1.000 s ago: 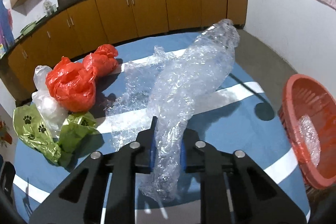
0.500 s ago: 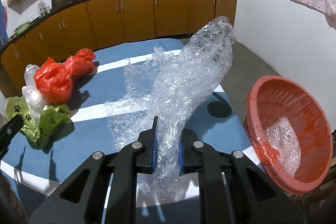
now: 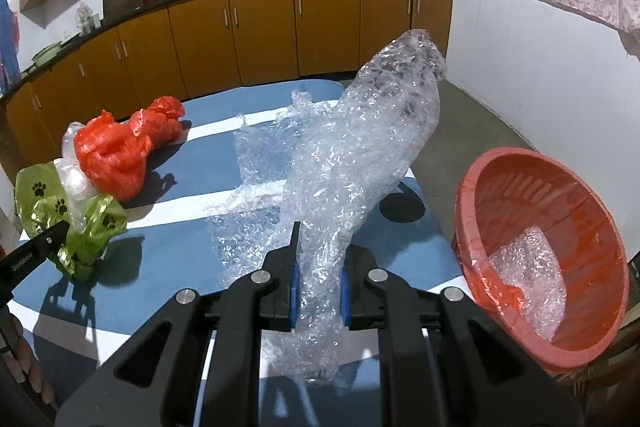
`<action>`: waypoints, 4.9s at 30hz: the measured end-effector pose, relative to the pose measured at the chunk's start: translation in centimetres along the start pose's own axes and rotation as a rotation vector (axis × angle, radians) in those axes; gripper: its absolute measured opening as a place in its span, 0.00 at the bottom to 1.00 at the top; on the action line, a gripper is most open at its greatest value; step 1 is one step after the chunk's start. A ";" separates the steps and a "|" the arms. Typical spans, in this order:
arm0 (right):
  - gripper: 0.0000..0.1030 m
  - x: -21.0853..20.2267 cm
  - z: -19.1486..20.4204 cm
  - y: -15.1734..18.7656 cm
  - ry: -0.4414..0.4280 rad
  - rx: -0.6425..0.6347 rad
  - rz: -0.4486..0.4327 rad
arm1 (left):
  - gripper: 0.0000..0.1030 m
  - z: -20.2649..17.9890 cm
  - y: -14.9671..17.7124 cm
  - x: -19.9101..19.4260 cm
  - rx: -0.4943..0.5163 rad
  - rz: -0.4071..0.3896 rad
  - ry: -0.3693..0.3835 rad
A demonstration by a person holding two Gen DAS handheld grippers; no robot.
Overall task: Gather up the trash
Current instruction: 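Carry the bubble wrap and green bag over the orange basket with both tools, then open both tools to drop the bubble wrap and green bag into the basket, then move both open tools back over the mat toward the remaining bags, then grasp the large red bag with the right tool while the left tool grasps a clear plastic bag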
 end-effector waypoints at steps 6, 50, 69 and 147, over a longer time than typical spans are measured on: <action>0.15 -1.4 -0.3 0.0 0.000 -0.004 -0.020 | 0.10 -0.4 0.7 -2.3 0.019 -0.019 0.027; 0.14 -9.9 -17.4 2.5 0.189 0.201 -0.115 | 0.10 -23.6 3.0 -8.1 0.345 -0.064 0.318; 0.14 -8.6 -24.5 3.3 0.315 0.255 -0.104 | 0.10 -33.5 6.4 -3.0 0.457 0.022 0.410; 0.98 2.5 19.6 -5.9 -0.276 -0.130 -0.099 | 0.96 15.1 -0.2 -8.4 -0.105 -0.155 -0.202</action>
Point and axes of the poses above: each gripper's, at about its wrist camera, not at the fingertips, and x roughly the way its jaws point, z to its left, y to its underside, the point moved 9 cm from there along x, roughly the way its jaws point, and after that the axes turned 2 degrees about y, right-handed, at the moved point
